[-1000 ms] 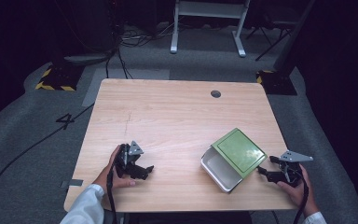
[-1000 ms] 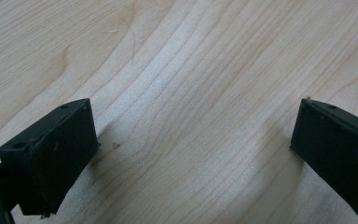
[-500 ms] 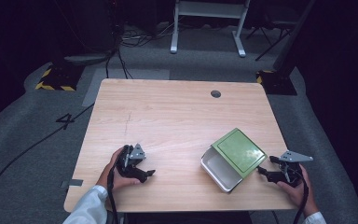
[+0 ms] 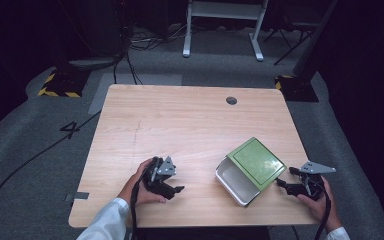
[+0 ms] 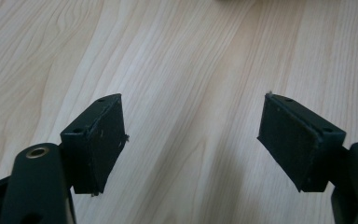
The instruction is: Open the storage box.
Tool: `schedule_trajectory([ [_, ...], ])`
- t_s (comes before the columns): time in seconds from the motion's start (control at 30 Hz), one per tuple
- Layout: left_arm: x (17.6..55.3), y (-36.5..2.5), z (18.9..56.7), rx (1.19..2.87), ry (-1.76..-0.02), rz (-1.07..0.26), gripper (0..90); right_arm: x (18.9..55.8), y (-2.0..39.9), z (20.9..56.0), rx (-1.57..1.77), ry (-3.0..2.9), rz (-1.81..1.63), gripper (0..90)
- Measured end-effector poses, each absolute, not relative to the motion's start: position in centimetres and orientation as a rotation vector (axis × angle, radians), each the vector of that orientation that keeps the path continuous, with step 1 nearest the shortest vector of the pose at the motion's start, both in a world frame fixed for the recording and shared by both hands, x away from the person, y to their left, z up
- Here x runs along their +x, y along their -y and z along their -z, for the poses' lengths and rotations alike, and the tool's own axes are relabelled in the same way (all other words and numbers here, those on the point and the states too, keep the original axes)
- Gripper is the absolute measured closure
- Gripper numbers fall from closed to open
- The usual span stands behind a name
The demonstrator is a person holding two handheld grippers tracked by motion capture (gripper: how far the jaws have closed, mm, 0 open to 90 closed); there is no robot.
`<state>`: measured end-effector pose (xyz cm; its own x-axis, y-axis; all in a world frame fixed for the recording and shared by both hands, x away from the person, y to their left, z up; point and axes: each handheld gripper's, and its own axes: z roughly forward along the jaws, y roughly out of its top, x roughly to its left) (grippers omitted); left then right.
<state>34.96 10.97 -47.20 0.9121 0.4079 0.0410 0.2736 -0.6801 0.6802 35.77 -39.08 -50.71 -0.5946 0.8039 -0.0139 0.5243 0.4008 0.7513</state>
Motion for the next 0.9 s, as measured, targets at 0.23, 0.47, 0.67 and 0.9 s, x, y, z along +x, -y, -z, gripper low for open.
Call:
schedule_trajectory([
  [0.23, 34.7, -8.1, 45.9, 2.324, -0.389, -0.213, 23.8, 35.8, 39.1, 50.7, 1.144, -2.288, -1.025, 21.7],
  [0.47, 34.0, -5.2, 45.0, 2.304, -0.286, -0.191, 24.6, 35.8, 39.1, 50.7, 1.145, -2.288, -1.026, 21.7],
  [0.67, 33.4, -2.3, 44.3, 2.273, -0.183, -0.147, 25.7, 35.8, 39.1, 50.7, 1.144, -2.288, -1.026, 21.7],
  [0.9, 33.4, 1.4, 44.8, 2.257, -0.127, -0.063, 23.8, 35.8, 39.1, 50.7, 1.152, -2.285, -1.022, 20.4],
])
